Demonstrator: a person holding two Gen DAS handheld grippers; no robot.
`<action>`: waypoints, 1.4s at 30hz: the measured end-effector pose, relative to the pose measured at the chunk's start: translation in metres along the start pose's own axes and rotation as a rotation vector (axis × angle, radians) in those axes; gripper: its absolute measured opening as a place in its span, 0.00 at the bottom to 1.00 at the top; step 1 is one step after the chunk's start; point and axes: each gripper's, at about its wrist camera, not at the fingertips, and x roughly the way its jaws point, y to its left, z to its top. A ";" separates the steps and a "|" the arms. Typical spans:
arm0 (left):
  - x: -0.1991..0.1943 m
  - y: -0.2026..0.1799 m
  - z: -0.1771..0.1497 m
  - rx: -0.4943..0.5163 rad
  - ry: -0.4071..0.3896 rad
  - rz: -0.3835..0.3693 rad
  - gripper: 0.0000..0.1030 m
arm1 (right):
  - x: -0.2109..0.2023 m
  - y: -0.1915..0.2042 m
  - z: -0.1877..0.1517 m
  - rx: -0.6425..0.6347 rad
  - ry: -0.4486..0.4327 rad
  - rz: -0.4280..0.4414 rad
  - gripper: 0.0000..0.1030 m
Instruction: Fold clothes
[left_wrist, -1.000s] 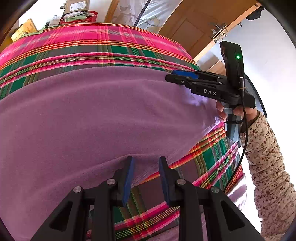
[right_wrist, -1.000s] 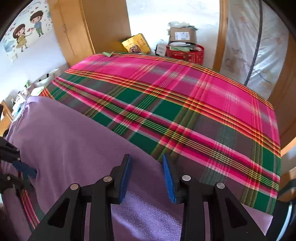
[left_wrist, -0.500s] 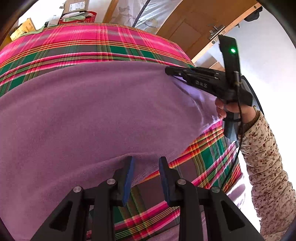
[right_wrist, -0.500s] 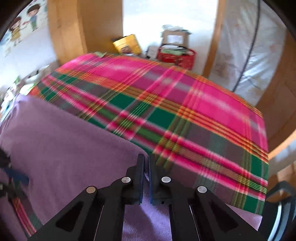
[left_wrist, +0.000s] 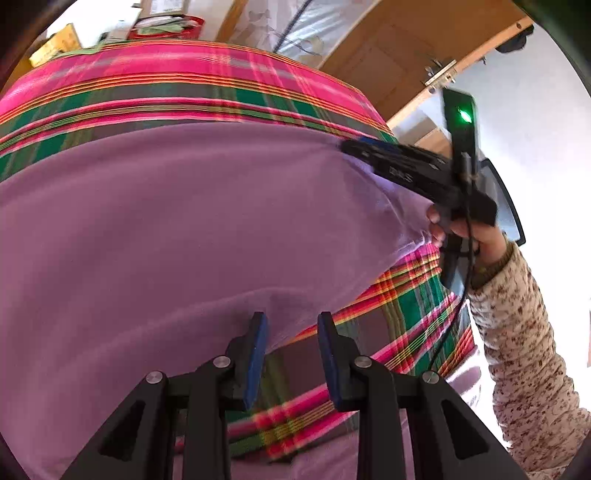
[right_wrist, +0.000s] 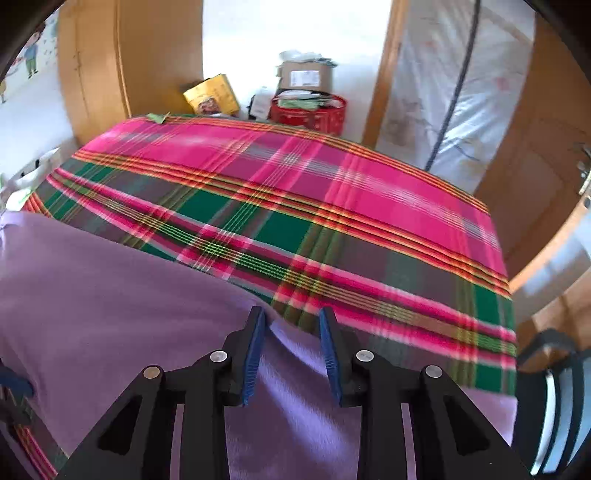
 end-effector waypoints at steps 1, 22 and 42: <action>-0.007 0.005 -0.003 -0.011 -0.011 0.012 0.28 | -0.006 0.001 -0.002 0.002 -0.009 -0.010 0.30; -0.094 0.129 -0.058 -0.316 -0.139 0.230 0.28 | -0.041 0.151 -0.032 -0.206 -0.008 0.268 0.30; -0.087 0.155 -0.027 -0.341 -0.182 0.158 0.28 | -0.039 0.220 -0.039 -0.386 -0.005 0.345 0.07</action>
